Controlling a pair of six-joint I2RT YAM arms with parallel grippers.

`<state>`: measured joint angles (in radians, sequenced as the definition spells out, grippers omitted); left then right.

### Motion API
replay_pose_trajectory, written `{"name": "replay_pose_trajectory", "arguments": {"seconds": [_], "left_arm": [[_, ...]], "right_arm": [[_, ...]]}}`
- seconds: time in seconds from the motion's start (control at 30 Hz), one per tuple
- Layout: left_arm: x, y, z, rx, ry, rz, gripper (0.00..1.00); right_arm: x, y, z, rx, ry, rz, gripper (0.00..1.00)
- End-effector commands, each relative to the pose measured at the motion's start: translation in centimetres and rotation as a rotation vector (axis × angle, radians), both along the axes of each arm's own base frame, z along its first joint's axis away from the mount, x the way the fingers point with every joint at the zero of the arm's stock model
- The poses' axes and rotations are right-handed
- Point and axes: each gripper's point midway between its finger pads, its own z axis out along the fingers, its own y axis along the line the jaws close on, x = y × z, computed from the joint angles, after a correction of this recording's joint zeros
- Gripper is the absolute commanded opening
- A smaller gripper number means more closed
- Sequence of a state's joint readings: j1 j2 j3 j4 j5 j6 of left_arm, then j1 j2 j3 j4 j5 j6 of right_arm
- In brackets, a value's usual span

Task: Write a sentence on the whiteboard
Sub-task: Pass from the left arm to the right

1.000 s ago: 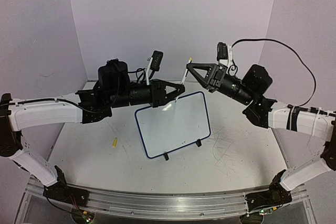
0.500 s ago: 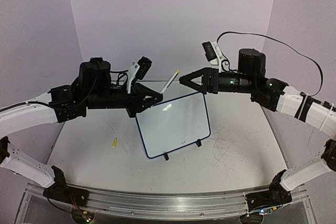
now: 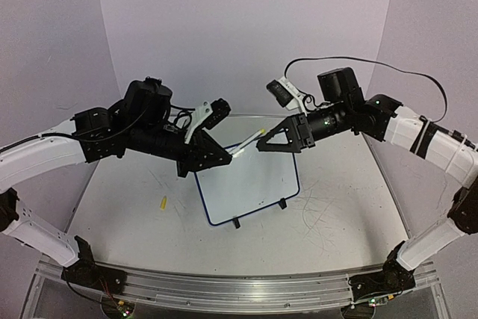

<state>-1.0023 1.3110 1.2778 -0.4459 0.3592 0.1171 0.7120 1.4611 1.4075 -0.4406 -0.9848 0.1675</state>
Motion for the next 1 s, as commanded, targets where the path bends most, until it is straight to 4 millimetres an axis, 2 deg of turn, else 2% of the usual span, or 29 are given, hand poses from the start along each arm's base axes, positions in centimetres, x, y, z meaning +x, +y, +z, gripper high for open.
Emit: {"name": "replay_pose_trajectory", "arguments": {"seconds": [0.0,0.1,0.33,0.73,0.8,0.9,0.97], "left_arm": [[-1.6,-0.2,1.2,-0.015,0.019,-0.094,0.00],[-2.1,-0.3,1.0,-0.002,0.040,-0.122,0.00],[-2.5,-0.6,1.6,-0.013,0.052,-0.151,0.00],[-2.6,-1.3,0.6,0.007,0.086,-0.181,0.00],[-2.5,-1.4,0.7,0.008,0.086,-0.177,0.00],[-2.2,-1.4,0.6,0.013,0.083,-0.165,0.00],[-2.2,-1.4,0.6,0.014,0.083,-0.162,0.00]], "right_arm": [[-1.7,0.1,1.3,0.049,0.005,0.105,0.68],[-2.0,0.4,1.2,0.055,0.015,0.123,0.62],[-2.4,1.7,0.7,0.048,0.032,0.160,0.58],[-3.2,3.5,0.4,0.055,0.045,0.216,0.45],[-3.4,3.6,0.3,0.055,0.046,0.223,0.40],[-3.4,3.6,0.1,0.052,0.045,0.224,0.26],[-3.5,3.7,0.1,0.052,0.044,0.226,0.20]]}}
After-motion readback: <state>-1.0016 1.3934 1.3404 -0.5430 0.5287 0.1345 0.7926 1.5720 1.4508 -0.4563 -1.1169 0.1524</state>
